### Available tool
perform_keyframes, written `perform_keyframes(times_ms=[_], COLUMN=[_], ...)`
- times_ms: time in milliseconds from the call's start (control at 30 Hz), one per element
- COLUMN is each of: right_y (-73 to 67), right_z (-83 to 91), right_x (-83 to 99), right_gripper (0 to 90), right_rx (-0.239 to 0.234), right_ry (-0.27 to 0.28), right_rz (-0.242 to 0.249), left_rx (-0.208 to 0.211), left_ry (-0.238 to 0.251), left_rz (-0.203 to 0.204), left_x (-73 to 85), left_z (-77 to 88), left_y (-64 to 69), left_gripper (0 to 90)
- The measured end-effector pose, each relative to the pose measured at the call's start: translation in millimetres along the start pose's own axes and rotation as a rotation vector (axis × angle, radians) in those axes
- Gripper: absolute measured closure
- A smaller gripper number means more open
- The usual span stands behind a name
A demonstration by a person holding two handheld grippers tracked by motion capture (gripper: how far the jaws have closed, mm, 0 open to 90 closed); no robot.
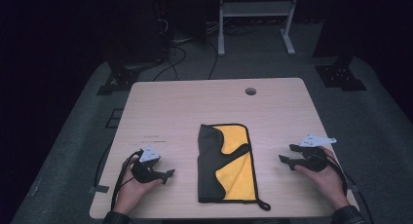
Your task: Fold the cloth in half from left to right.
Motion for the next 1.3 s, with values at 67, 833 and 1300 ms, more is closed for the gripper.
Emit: perform_keyframes(times_ms=[67, 833, 1300], right_y=[-1.7, -40.1, -69.7], right_z=[-0.8, -28.1, -61.8], right_x=[-3.4, -67.0, -85.8], right_gripper=[34.4, 50.5, 57.5], right_rx=[-0.004, -0.166, -0.252], right_ry=[0.006, 0.06, 0.04], right_rz=[0.004, 0.091, 0.144], left_rx=[-0.001, 0.01, 0.01], left_ry=[0.0, -0.017, -0.016], left_rz=[0.0, -0.009, -0.009], left_x=[0.7, 1.3, 1.3], left_z=[-0.1, -3.1, -3.2], left_y=[-0.3, -0.3, -0.3], left_gripper=[9.2, 0.0, 0.0])
Point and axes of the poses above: each handheld gripper's, and its own axes: z roughly backward along the jaws, x roughly out of its underside, y roughly to its right, the point moved 2 cm from there along -z, roughly forward along the jaws, and after that the axes turned 2 degrees about -z, right-handed, at the moved point
